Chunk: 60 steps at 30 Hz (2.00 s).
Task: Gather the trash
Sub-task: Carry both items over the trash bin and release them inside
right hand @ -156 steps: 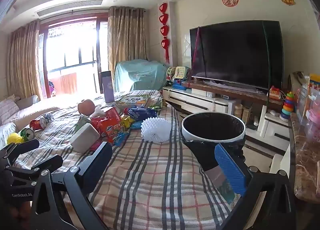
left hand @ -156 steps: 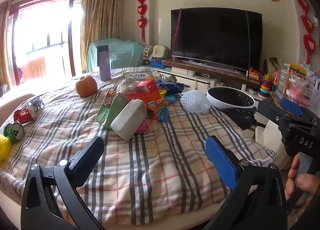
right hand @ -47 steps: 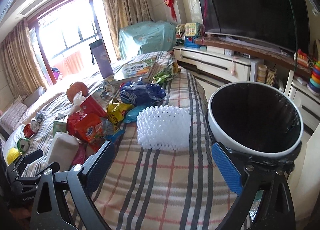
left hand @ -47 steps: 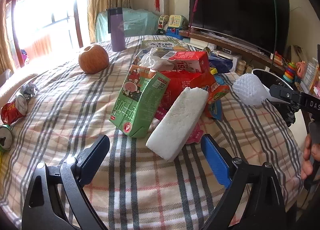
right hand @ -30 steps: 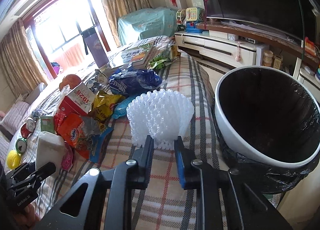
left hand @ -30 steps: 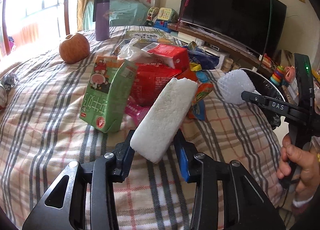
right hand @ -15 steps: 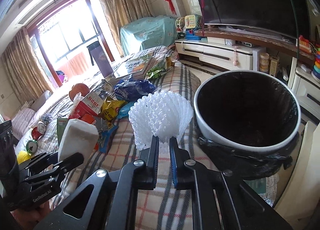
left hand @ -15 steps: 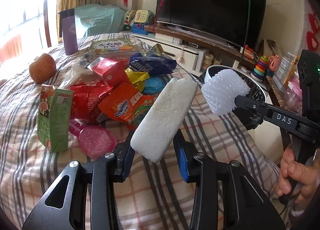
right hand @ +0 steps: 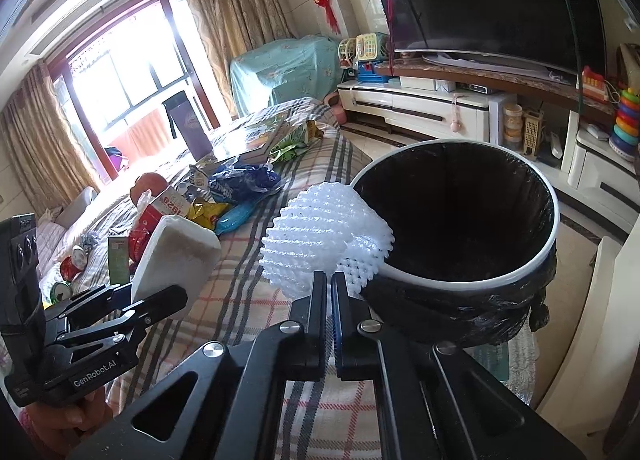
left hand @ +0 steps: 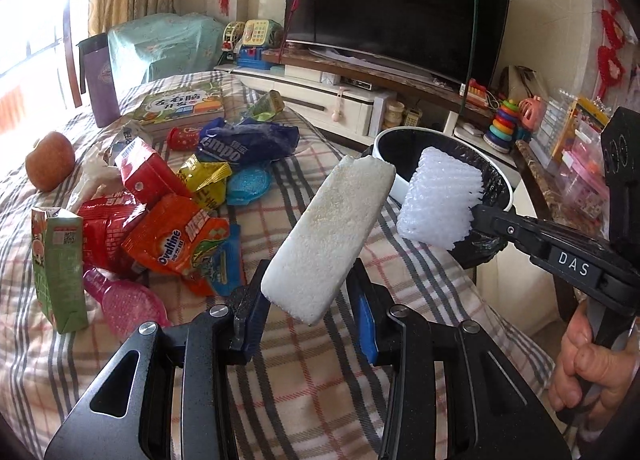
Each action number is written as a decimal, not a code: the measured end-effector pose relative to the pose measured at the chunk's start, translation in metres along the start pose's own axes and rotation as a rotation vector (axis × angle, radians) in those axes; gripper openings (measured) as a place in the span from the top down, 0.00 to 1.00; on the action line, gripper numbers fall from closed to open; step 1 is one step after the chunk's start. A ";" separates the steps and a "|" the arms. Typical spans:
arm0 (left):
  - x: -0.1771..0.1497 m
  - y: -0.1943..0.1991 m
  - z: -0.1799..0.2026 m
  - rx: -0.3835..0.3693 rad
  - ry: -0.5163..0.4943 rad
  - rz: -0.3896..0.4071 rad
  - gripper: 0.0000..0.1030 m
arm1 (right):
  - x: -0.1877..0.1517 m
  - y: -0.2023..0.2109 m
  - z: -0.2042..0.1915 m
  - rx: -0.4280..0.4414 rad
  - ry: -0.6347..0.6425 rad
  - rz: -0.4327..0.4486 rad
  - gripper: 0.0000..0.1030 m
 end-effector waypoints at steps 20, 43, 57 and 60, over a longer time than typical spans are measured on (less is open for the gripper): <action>0.025 -0.027 0.038 -0.038 -0.056 -0.020 0.65 | 0.021 0.016 0.057 -0.092 -0.057 0.050 0.98; 0.056 -0.081 0.122 -0.101 -0.169 -0.090 0.65 | 0.016 0.008 0.113 -0.129 -0.139 0.011 0.98; 0.060 -0.096 0.134 -0.086 -0.170 -0.105 0.40 | 0.013 0.004 0.123 -0.144 -0.163 -0.011 0.88; 0.060 -0.093 0.129 -0.076 -0.167 -0.093 0.36 | 0.012 0.008 0.122 -0.138 -0.173 0.006 0.51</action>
Point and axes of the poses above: each gripper's, at about its wrist camera, not at the fingertips, and y roughly against the way its jaws point, z to its right, x to its top, the point moved 5 cm from there along -y, roughly the way its jaws point, and after that the axes turned 11 degrees about y, right-handed, at the moved point
